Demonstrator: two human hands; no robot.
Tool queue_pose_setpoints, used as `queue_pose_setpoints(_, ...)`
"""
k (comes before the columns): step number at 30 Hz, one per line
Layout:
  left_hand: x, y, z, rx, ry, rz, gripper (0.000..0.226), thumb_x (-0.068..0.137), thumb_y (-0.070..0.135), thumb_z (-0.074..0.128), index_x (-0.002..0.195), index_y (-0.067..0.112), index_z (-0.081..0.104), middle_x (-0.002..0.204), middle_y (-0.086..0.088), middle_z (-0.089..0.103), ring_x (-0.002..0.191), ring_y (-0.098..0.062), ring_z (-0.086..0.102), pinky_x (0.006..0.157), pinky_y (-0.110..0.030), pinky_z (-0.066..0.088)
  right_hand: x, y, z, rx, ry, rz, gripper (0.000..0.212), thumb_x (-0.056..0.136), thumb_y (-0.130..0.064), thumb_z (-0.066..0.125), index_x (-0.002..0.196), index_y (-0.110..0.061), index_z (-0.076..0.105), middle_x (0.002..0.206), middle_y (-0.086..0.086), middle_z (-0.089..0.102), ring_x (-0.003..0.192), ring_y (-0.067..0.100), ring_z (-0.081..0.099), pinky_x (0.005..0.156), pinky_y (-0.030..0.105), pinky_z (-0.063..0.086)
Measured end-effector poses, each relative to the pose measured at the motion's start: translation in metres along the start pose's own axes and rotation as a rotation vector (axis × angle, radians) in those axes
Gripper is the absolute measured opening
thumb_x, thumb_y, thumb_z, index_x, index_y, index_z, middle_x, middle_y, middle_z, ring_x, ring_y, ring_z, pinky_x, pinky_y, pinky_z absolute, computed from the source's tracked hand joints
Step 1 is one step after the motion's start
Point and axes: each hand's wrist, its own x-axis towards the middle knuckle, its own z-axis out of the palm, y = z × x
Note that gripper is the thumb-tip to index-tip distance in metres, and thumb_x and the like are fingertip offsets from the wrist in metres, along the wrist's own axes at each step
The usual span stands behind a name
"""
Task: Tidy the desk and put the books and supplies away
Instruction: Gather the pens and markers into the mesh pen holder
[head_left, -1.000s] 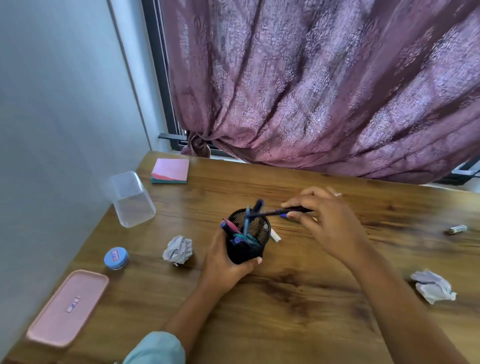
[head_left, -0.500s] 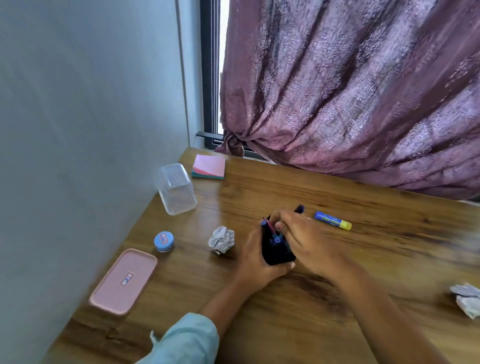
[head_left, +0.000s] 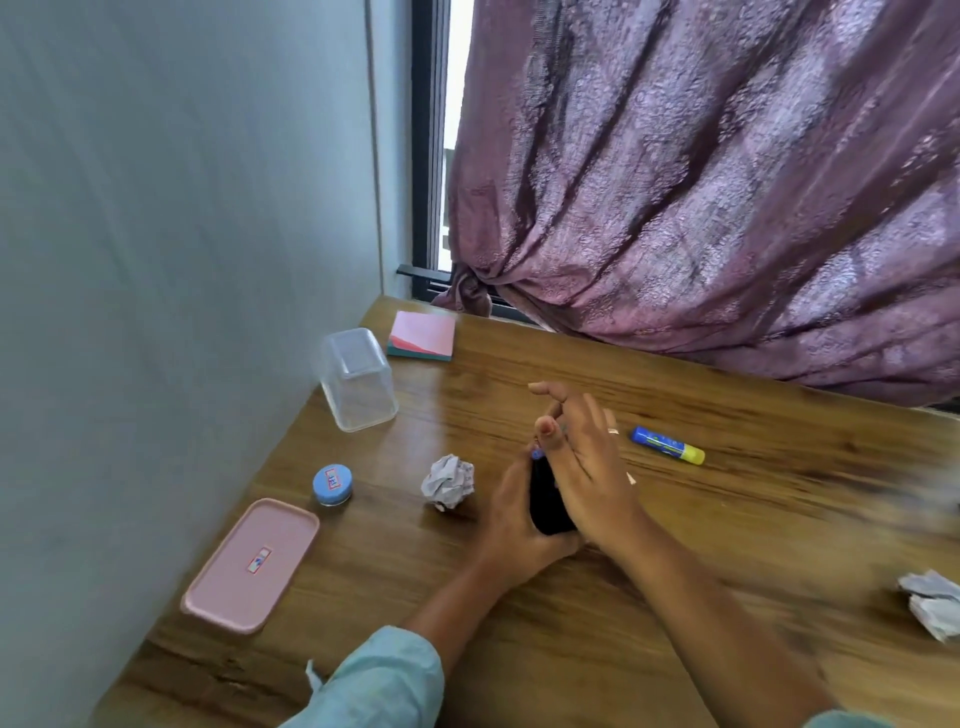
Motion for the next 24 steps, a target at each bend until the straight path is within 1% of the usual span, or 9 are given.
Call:
queue_pose_setpoints(2,0.0,-0.002,0.001,-0.006,-0.007,-0.018,0.078,0.062,0.035,0.083,0.129,0.022,0.046,0.119,0.011,0.057,0.109,0.003,0.054,0.088,-0.021,0.047,-0.005,0.003,-0.005,-0.001,0.059,0.023,0.05,0.091,-0.066,0.023,0.127,-0.039,0.044,0.1,-0.017,0.049,0.104,-0.004,0.043,0.09,0.004,0.026)
queue_pose_setpoints(6,-0.001,0.002,0.001,-0.005,0.004,-0.017,0.077,0.056,0.05,0.077,0.123,0.032,0.044,0.113,0.02,0.055,0.106,0.014,0.049,0.082,-0.003,0.038,-0.022,0.013,-0.017,-0.019,0.153,0.103,0.052,0.091,-0.066,0.028,0.13,-0.035,0.041,0.114,-0.011,0.048,0.113,-0.008,0.036,0.094,0.004,0.023)
queue_pose_setpoints(9,-0.001,0.004,0.002,-0.014,0.001,-0.019,0.075,0.053,0.053,0.075,0.119,0.042,0.042,0.114,0.021,0.056,0.106,0.009,0.052,0.085,-0.009,0.041,-0.038,0.022,-0.028,-0.045,0.097,0.189,0.06,0.085,-0.072,0.037,0.135,-0.04,0.032,0.13,-0.008,0.043,0.125,0.0,0.032,0.101,0.004,0.017)
queue_pose_setpoints(11,-0.001,0.006,0.004,-0.013,0.002,-0.028,0.073,0.05,0.056,0.073,0.115,0.044,0.042,0.111,0.02,0.057,0.103,0.008,0.053,0.083,-0.009,0.041,-0.048,0.023,-0.036,-0.037,0.035,0.248,0.069,0.078,-0.074,0.048,0.137,-0.046,0.025,0.138,-0.009,0.034,0.131,-0.006,0.021,0.101,0.0,0.011)
queue_pose_setpoints(13,-0.002,0.008,0.007,-0.019,-0.002,-0.034,0.07,0.048,0.059,0.071,0.11,0.043,0.044,0.107,0.019,0.058,0.099,0.01,0.053,0.079,-0.005,0.039,-0.056,0.022,-0.043,0.011,0.01,0.298,0.08,0.072,-0.068,0.06,0.138,-0.049,0.019,0.141,-0.014,0.026,0.132,-0.013,0.012,0.102,0.0,0.012)
queue_pose_setpoints(15,-0.002,0.012,0.014,-0.028,-0.01,-0.042,0.065,0.047,0.061,0.069,0.105,0.044,0.045,0.106,0.015,0.06,0.097,0.007,0.055,0.076,-0.01,0.042,-0.063,0.023,-0.05,0.052,0.03,0.344,0.097,0.07,-0.058,0.071,0.145,-0.045,0.011,0.147,-0.016,0.019,0.136,-0.011,0.009,0.108,0.006,0.015)
queue_pose_setpoints(18,-0.001,0.023,0.032,-0.059,-0.027,-0.022,0.065,0.048,0.059,0.07,0.106,0.04,0.047,0.102,0.014,0.06,0.093,0.01,0.056,0.071,-0.015,0.042,-0.069,0.022,-0.065,0.084,0.012,0.423,0.118,0.068,-0.046,0.081,0.144,-0.046,-0.009,0.15,-0.027,0.009,0.138,-0.01,0.006,0.099,-0.002,0.01)
queue_pose_setpoints(21,-0.002,0.038,0.054,-0.08,-0.092,0.042,0.067,0.051,0.052,0.072,0.113,0.037,0.051,0.103,0.014,0.061,0.095,0.007,0.058,0.073,-0.018,0.046,-0.075,0.023,-0.08,0.022,0.02,0.438,0.126,0.066,-0.041,0.084,0.144,-0.044,-0.014,0.15,-0.021,0.021,0.138,-0.001,0.016,0.097,-0.005,0.01)
queue_pose_setpoints(24,-0.002,0.051,0.075,-0.099,-0.155,0.068,0.063,0.049,0.049,0.073,0.106,0.057,0.048,0.099,0.014,0.065,0.09,0.003,0.062,0.072,-0.026,0.051,-0.089,0.026,-0.097,-0.018,0.067,0.457,0.124,0.066,-0.036,0.085,0.147,-0.04,-0.008,0.141,-0.011,0.036,0.131,0.0,0.025,0.095,-0.006,0.013)
